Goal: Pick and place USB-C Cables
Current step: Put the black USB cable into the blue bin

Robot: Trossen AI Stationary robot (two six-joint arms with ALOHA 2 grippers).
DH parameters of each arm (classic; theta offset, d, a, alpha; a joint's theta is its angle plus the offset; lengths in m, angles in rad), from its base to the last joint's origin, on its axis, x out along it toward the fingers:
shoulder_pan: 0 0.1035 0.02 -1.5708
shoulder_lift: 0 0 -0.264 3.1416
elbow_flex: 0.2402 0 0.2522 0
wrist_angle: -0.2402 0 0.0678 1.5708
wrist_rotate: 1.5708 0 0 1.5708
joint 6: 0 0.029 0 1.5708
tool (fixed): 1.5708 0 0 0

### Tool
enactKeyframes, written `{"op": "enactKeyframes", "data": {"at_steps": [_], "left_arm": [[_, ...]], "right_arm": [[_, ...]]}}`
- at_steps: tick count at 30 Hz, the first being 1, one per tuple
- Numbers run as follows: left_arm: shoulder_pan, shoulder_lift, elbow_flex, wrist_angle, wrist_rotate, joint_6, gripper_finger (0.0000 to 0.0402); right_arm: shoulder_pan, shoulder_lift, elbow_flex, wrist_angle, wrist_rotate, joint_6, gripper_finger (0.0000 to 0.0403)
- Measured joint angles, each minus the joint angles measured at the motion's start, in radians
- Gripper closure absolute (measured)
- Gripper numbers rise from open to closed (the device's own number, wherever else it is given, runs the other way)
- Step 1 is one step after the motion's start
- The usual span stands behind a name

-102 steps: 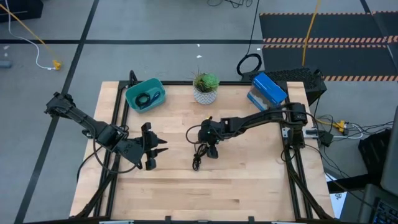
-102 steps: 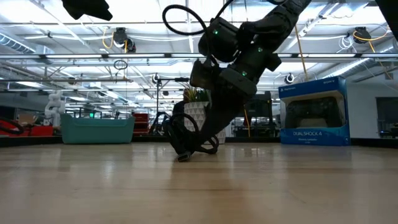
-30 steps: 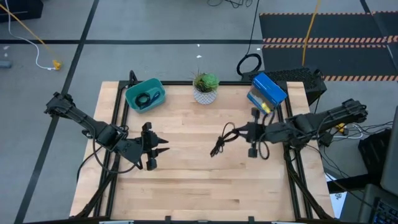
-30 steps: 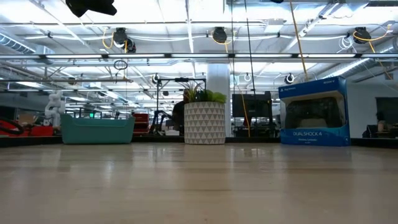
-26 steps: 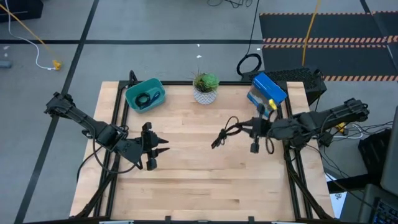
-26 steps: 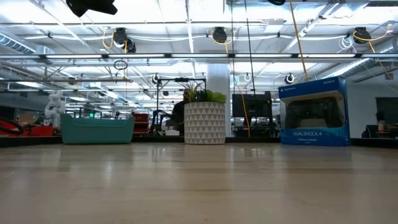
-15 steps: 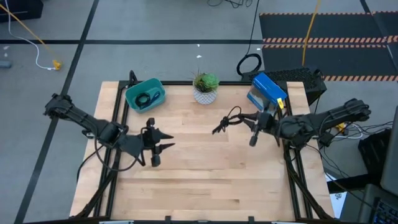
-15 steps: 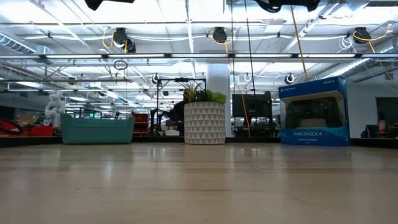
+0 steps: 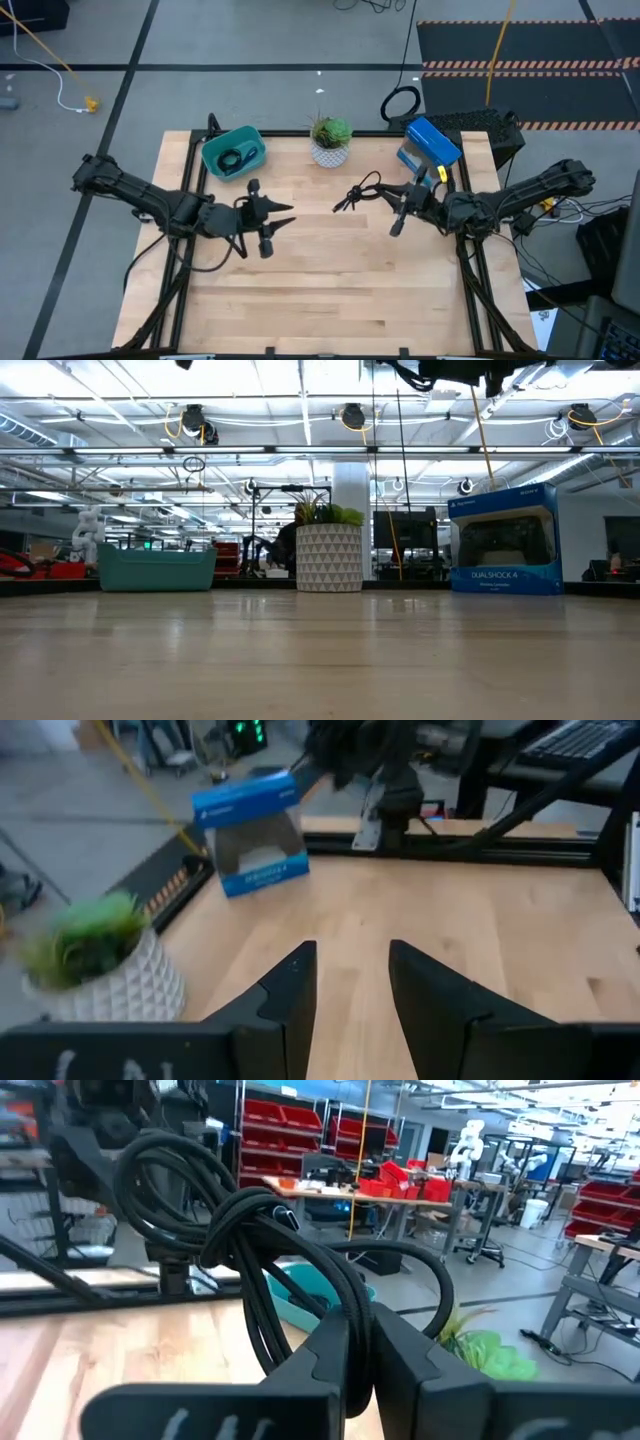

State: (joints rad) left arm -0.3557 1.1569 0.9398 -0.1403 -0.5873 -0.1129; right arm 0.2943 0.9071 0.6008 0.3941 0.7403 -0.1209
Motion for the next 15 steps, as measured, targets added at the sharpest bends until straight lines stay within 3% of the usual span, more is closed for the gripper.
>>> {"op": "enactKeyframes", "data": {"at_steps": [7,15], "left_arm": [[0.003,0.092,0.0,0.232,0.002,0.175,0.0262],[0.011,0.221,0.0,0.516,-0.028,0.276,0.0137]], "right_arm": [[0.0,0.064,-0.001,0.059,0.026,0.0,0.0387],[0.0,0.13,-0.001,0.138,0.028,-0.018,0.0387]]}}
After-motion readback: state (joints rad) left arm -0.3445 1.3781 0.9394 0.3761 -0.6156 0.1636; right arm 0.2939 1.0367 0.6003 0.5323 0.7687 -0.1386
